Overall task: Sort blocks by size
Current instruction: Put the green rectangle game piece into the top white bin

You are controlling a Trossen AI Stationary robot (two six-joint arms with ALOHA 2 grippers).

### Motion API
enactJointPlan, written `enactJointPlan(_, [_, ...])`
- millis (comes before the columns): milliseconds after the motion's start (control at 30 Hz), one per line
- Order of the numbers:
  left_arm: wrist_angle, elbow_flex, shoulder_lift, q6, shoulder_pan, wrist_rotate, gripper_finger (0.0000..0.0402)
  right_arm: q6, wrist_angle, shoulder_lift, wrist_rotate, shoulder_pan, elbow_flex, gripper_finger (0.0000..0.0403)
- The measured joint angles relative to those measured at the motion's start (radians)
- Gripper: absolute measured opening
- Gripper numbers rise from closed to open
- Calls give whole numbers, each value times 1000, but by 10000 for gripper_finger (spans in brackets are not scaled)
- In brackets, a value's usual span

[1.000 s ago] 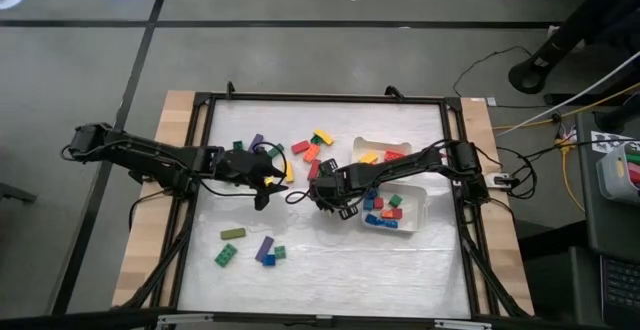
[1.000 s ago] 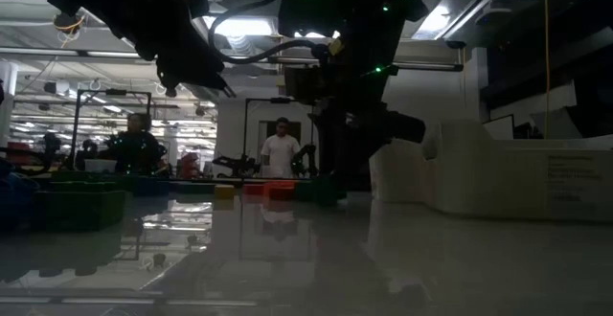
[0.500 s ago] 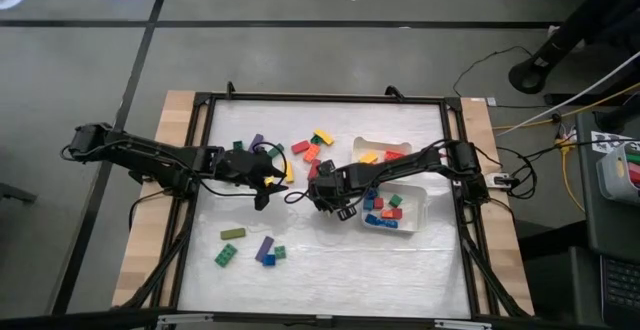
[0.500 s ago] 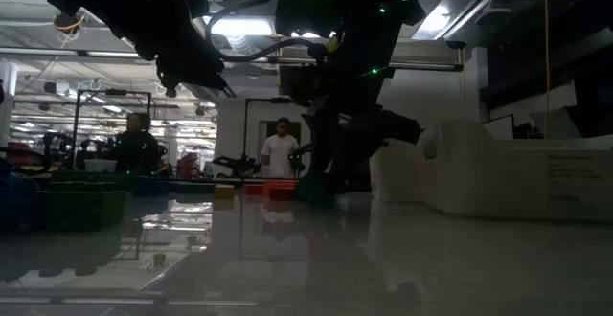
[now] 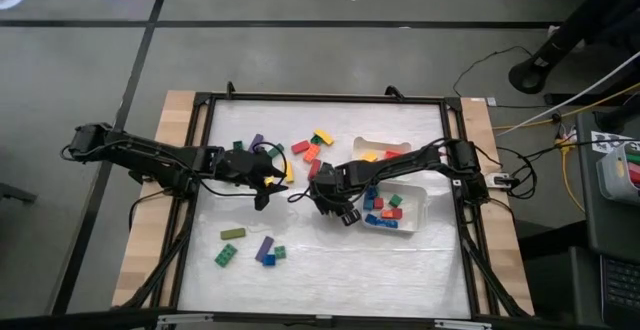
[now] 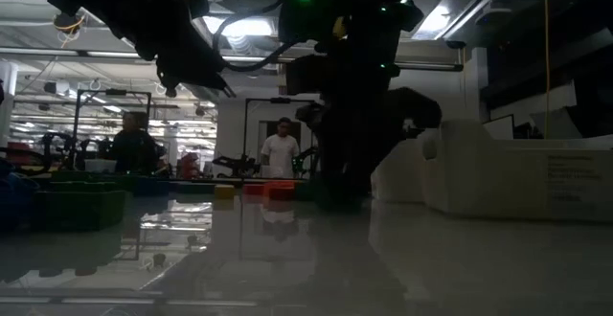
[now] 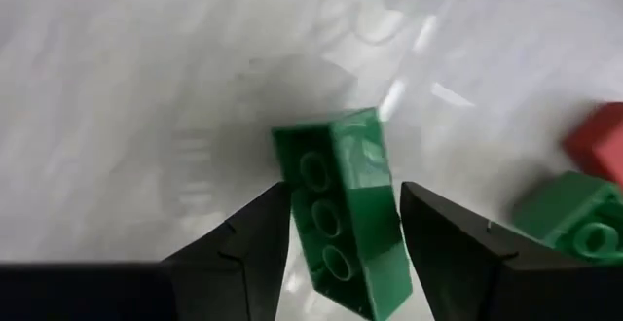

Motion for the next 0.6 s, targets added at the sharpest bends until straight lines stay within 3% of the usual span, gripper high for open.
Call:
enactJointPlan(333, [0, 0, 0, 0, 0, 0, 178, 9, -57, 0, -89, 3, 0, 191])
enactJointPlan(600, [-4, 0, 0, -7, 0, 0, 178, 89, -58, 49, -107, 2, 5, 130])
